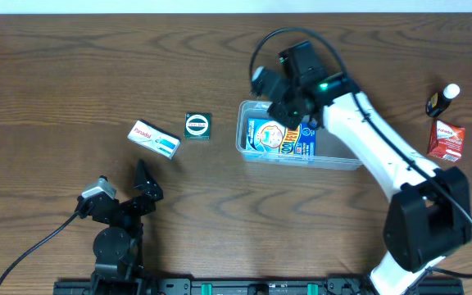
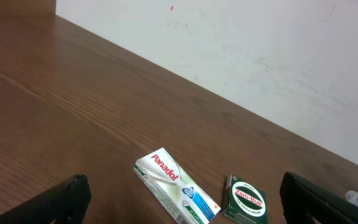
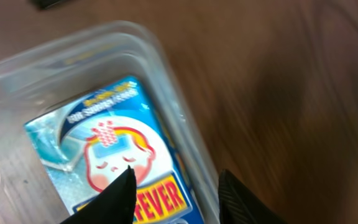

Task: Pack container
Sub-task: 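Open the right gripper and lift away from the box, then move the right gripper to the red Panadol box and grasp it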

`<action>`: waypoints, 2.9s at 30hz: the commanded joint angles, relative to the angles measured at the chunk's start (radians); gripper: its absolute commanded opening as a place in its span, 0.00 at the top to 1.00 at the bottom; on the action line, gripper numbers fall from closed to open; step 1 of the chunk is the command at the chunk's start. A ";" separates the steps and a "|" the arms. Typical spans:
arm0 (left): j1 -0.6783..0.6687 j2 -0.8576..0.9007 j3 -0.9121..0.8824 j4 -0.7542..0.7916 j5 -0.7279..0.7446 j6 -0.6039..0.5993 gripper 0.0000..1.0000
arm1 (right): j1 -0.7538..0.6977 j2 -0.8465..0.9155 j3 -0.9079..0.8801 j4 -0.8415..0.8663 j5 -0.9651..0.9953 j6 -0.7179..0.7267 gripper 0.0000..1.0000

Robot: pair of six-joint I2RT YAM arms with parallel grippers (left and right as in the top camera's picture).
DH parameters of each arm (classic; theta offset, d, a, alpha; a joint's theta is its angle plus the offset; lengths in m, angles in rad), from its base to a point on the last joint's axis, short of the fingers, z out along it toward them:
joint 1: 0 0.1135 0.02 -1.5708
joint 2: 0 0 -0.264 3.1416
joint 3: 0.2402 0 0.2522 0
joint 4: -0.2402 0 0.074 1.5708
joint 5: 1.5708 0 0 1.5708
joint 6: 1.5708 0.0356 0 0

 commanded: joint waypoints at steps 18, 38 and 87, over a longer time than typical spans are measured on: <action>0.007 -0.006 -0.029 -0.010 -0.012 0.014 0.02 | -0.724 -0.321 -0.013 -0.370 0.227 0.685 0.19; 0.007 -0.006 -0.029 -0.010 -0.012 0.014 0.02 | -0.936 0.009 -0.132 -0.076 0.156 0.460 0.01; 0.007 -0.006 -0.029 -0.010 -0.012 0.014 0.02 | -1.021 0.163 -0.251 0.205 -0.008 0.382 0.34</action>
